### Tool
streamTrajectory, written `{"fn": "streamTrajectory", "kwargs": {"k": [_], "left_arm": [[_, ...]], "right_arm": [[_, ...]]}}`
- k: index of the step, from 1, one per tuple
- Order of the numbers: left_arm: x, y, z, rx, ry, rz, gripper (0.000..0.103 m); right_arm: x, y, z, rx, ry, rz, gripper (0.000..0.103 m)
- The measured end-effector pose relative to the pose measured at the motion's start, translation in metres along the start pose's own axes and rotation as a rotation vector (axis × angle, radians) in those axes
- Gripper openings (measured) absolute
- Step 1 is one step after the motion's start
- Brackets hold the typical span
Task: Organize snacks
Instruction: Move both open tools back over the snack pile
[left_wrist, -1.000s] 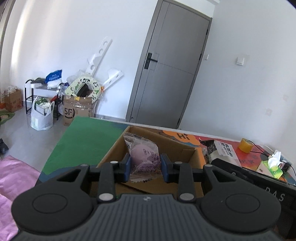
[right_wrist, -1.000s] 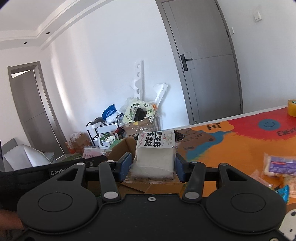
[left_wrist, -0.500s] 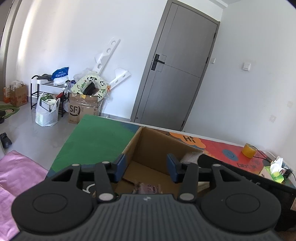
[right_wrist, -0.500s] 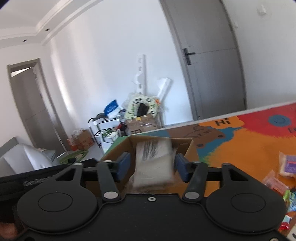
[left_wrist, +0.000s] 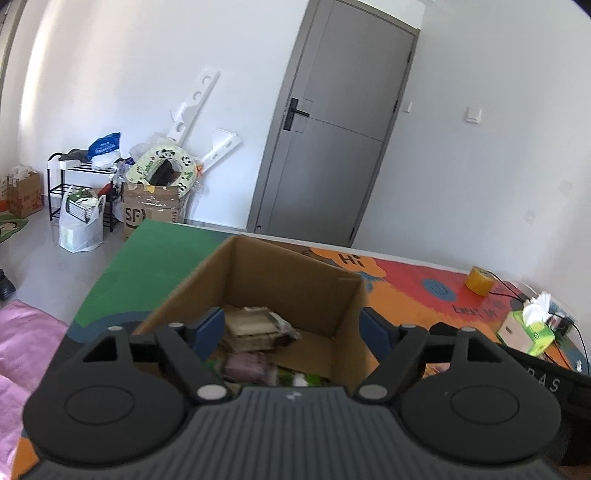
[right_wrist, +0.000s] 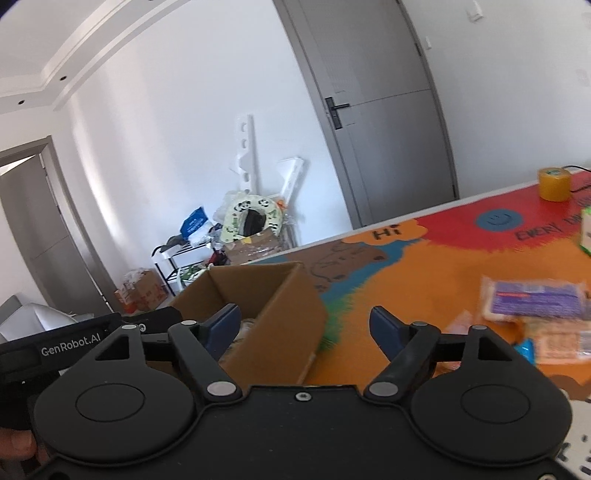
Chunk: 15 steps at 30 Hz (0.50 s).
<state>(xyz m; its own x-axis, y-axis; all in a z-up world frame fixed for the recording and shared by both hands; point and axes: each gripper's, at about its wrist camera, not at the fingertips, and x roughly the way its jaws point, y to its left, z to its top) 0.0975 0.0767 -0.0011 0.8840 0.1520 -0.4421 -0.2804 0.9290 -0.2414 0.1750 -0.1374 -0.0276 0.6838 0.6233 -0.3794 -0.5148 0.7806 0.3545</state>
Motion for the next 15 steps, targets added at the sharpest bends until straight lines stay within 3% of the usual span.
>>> {"fn": "streamTrajectory", "kwargs": {"k": [4, 15], "left_arm": [[-0.001, -0.015, -0.005, 0.024, 0.003, -0.006, 0.089], [-0.003, -0.057, -0.019, 0.071, 0.021, -0.062, 0.091]], "right_arm": [[-0.013, -0.014, -0.003, 0.020, -0.007, -0.025, 0.085], [-0.043, -0.055, -0.009, 0.074, -0.026, -0.092, 0.092]]}}
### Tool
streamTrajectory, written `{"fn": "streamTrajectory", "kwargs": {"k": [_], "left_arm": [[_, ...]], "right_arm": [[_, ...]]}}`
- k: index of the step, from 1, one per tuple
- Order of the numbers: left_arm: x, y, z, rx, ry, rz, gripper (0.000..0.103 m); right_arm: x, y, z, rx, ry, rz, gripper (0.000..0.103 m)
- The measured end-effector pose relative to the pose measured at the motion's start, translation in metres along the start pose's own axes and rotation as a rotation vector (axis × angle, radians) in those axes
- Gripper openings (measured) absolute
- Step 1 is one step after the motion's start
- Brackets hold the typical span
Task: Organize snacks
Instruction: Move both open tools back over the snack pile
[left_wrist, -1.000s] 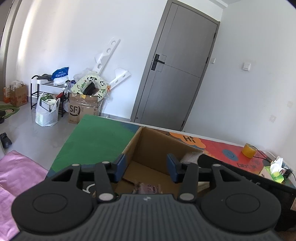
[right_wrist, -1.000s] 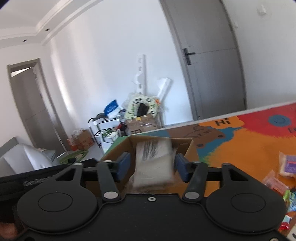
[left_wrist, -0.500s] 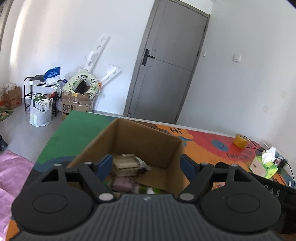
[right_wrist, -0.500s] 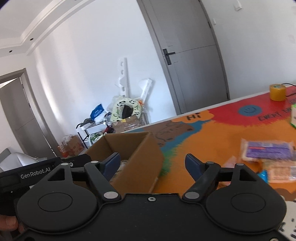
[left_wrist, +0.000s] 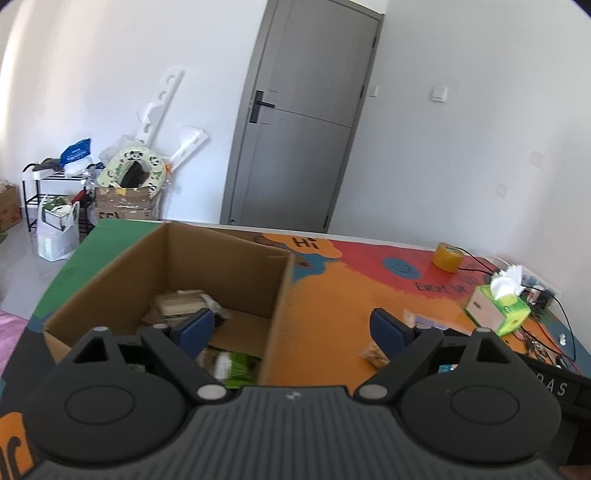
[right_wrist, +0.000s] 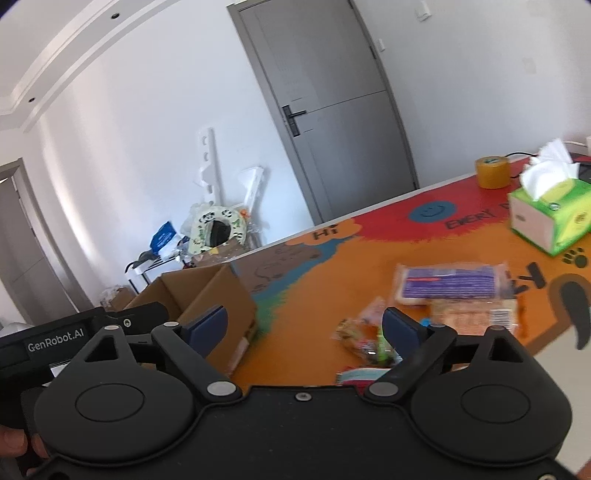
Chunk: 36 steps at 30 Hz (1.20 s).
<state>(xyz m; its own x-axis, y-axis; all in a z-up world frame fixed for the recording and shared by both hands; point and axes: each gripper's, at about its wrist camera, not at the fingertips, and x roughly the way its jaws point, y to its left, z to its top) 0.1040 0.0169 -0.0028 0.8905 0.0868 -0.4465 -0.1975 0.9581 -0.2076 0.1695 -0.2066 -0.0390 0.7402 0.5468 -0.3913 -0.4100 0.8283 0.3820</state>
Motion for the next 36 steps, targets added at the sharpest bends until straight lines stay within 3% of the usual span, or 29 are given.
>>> {"fn": "streamTrajectory", "kwargs": {"k": [17, 36], "left_arm": [[0.013, -0.054, -0.014, 0.063, 0.038, -0.072, 0.091], [0.037, -0.083, -0.037, 0.080, 0.100, -0.114, 0.090]], "right_arm": [[-0.029, -0.056, -0.002, 0.056, -0.027, -0.074, 0.092], [-0.037, -0.101, -0.013, 0.116, -0.015, -0.140, 0.090]]}}
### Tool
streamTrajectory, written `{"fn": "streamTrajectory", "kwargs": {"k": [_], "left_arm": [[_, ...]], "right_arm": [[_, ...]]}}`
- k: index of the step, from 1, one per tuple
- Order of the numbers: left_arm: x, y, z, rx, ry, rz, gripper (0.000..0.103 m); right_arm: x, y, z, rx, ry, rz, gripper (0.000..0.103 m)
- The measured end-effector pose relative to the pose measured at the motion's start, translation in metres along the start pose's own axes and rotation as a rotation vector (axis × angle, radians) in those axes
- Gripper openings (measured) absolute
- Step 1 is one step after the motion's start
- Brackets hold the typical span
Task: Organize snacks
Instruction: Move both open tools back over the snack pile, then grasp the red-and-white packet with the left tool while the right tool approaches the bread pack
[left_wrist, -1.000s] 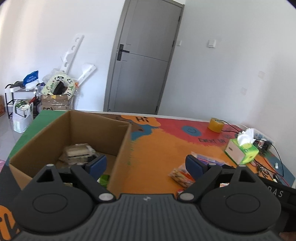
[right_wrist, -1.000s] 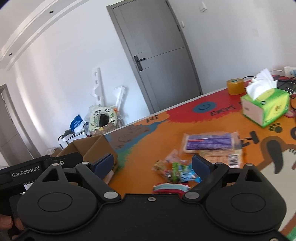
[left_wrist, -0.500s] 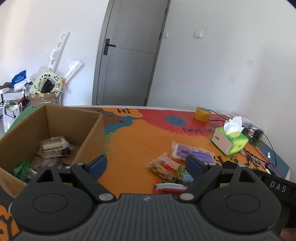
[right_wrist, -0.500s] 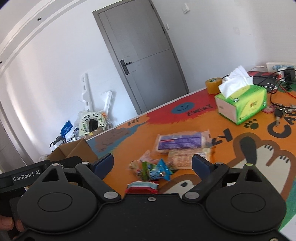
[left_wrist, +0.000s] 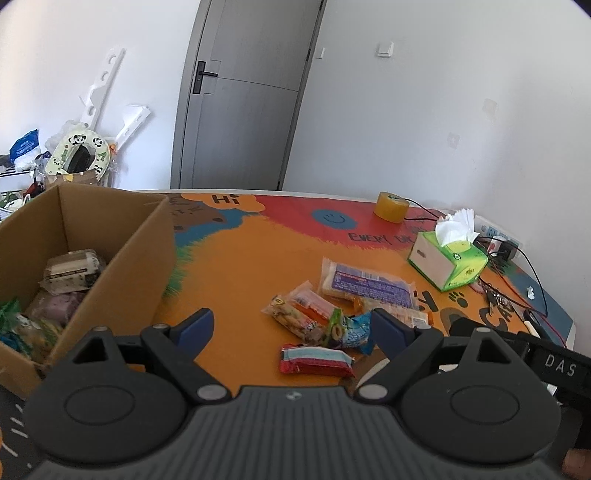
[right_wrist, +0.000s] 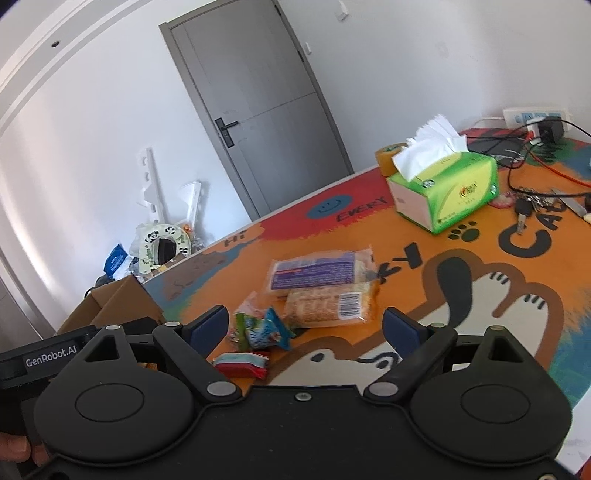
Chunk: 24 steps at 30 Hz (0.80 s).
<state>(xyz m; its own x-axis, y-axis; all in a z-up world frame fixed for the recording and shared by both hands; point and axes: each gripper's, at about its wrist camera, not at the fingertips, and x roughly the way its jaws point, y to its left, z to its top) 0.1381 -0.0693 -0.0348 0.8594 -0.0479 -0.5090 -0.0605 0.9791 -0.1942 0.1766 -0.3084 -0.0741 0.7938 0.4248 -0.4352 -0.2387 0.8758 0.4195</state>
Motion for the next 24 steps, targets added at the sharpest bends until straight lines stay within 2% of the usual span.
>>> {"fn": "streamTrajectory", "kwargs": {"k": [24], "left_arm": [[0.067, -0.026, -0.027, 0.044, 0.127, 0.028, 0.090]], "right_arm": [[0.023, -0.039, -0.011, 0.058, 0.055, -0.040, 0.089]]}}
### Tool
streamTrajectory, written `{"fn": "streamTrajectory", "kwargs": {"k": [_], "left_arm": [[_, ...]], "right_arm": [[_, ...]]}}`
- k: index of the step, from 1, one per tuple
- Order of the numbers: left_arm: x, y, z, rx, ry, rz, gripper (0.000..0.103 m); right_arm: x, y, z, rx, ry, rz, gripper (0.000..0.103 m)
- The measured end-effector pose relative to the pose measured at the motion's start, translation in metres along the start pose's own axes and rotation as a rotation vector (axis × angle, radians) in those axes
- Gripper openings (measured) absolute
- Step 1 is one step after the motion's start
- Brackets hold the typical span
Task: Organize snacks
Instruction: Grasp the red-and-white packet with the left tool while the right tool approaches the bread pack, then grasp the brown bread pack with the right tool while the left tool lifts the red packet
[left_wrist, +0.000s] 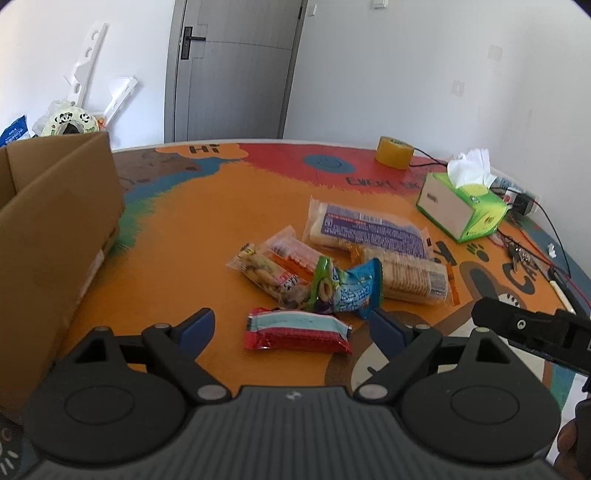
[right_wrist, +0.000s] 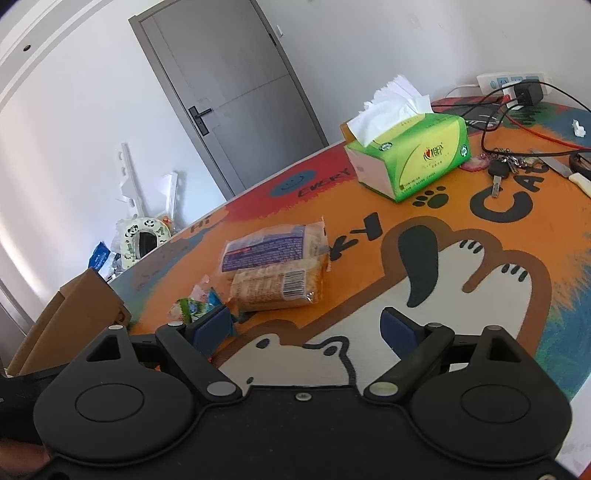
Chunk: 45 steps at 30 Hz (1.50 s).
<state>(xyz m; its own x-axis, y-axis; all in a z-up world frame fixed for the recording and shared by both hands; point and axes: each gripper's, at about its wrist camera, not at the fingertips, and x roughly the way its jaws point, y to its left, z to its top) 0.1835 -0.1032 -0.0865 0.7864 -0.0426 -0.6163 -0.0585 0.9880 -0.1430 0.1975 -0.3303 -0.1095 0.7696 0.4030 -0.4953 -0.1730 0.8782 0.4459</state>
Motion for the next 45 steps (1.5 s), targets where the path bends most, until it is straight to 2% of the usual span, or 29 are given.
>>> {"fn": "streamTrajectory", "kwargs": {"k": [6, 14, 15, 16, 17, 18, 22, 26, 28, 30, 32, 45], "left_arm": [[0.014, -0.002, -0.004, 0.003, 0.022, 0.025, 0.090], [0.017, -0.005, -0.007, 0.056, -0.003, 0.068, 0.086], [0.017, -0.005, -0.007, 0.068, -0.004, 0.066, 0.078], [0.016, -0.005, -0.006, 0.081, -0.006, 0.066, 0.064], [0.015, -0.003, -0.005, 0.084, -0.005, 0.067, 0.058], [0.014, -0.002, -0.003, 0.079, 0.000, 0.067, 0.047], [0.012, 0.010, 0.001, 0.025, 0.008, 0.031, 0.042], [0.005, 0.016, 0.006, 0.012, -0.014, 0.015, 0.032], [0.004, 0.018, 0.009, 0.010, -0.025, 0.010, 0.027], [0.003, 0.021, 0.012, 0.002, -0.031, 0.001, 0.023], [0.003, 0.023, 0.015, -0.003, -0.032, -0.005, 0.017], [0.003, 0.039, 0.014, -0.051, -0.026, -0.024, 0.018]], "right_arm": [[0.007, -0.003, 0.000, 0.001, 0.010, 0.001, 0.089], [0.019, 0.001, 0.001, -0.002, 0.026, 0.006, 0.089], [0.020, 0.003, 0.001, -0.005, 0.027, 0.006, 0.089], [0.021, 0.004, 0.001, -0.008, 0.027, 0.006, 0.089], [0.023, 0.005, 0.002, -0.010, 0.027, 0.006, 0.089], [0.025, 0.006, 0.002, -0.013, 0.028, 0.005, 0.089], [0.032, 0.012, 0.005, -0.024, 0.029, 0.002, 0.089], [0.041, 0.019, 0.011, -0.037, 0.027, -0.016, 0.090], [0.046, 0.024, 0.015, -0.043, 0.029, -0.033, 0.093], [0.052, 0.029, 0.019, -0.049, 0.028, -0.045, 0.101], [0.057, 0.034, 0.022, -0.060, 0.022, -0.060, 0.103], [0.094, 0.055, 0.022, -0.133, 0.059, -0.106, 0.103]]}}
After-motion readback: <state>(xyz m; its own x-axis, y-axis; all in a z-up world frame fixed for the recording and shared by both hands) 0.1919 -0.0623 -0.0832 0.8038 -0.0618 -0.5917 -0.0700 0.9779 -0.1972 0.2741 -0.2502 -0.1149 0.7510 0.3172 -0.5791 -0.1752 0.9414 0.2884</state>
